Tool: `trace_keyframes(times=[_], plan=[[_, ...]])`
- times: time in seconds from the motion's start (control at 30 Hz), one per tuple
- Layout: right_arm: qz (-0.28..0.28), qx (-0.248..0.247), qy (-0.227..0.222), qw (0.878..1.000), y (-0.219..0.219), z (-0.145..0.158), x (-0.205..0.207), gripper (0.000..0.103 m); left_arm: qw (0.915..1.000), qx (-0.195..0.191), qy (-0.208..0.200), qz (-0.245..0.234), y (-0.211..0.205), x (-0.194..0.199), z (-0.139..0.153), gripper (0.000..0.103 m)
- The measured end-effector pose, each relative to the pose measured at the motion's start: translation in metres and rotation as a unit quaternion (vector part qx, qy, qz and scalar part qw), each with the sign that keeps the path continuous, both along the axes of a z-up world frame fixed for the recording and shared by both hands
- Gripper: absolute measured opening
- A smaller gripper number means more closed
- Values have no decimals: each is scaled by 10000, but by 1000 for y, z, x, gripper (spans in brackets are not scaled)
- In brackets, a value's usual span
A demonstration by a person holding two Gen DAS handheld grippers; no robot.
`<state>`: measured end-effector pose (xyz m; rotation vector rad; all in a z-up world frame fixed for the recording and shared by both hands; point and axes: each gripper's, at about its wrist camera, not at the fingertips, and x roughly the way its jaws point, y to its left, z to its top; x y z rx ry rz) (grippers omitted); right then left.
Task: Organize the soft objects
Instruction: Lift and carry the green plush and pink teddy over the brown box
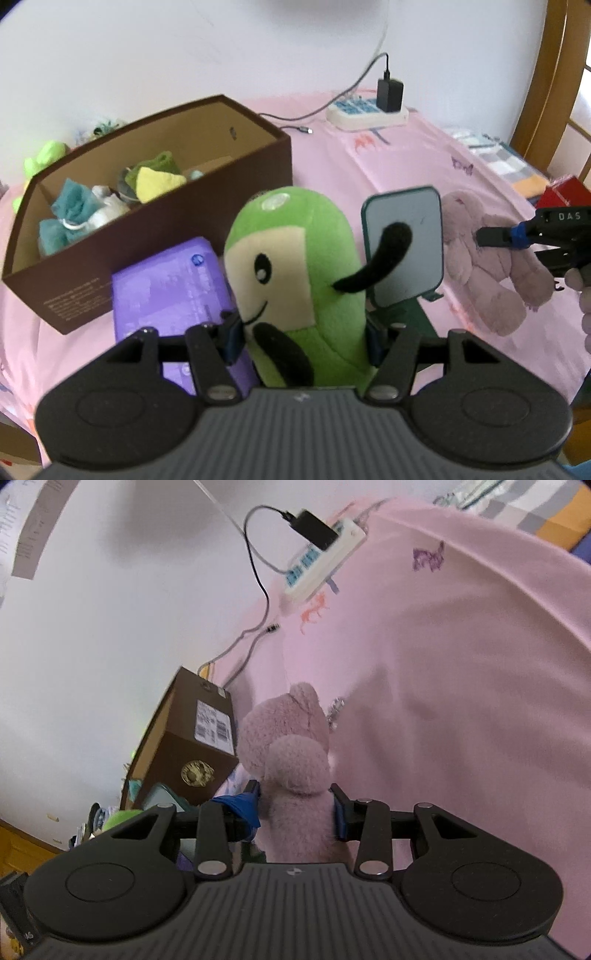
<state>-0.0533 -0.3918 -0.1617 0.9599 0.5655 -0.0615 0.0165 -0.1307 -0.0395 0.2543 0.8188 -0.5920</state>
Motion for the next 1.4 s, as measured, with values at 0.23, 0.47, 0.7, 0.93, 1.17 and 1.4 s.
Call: trace_keyframes(times=[0.23, 0.47, 0.7, 0.93, 1.17, 1.4], plan=[[109, -74, -460, 9989, 0, 34, 10, 22, 9993, -322, -137, 163, 14, -5, 22, 64], [381, -125, -831, 9957, 20, 73, 32, 22, 9974, -584, -258, 335, 34, 3, 40, 64], [718, -256, -993, 9921, 54, 105, 72, 22, 9951, -842, -339, 381, 58, 30, 60, 64], [939, -491, -1010, 9892, 87, 132, 135, 22, 9933, -979, -493, 358, 78, 74, 78, 64], [1018, -676, -759, 9896, 109, 134, 204, 22, 9936, -929, -370, 529, 85, 132, 75, 64], [1004, -1069, -314, 9887, 129, 116, 254, 22, 9934, -816, -131, 796, 87, 182, 55, 64]])
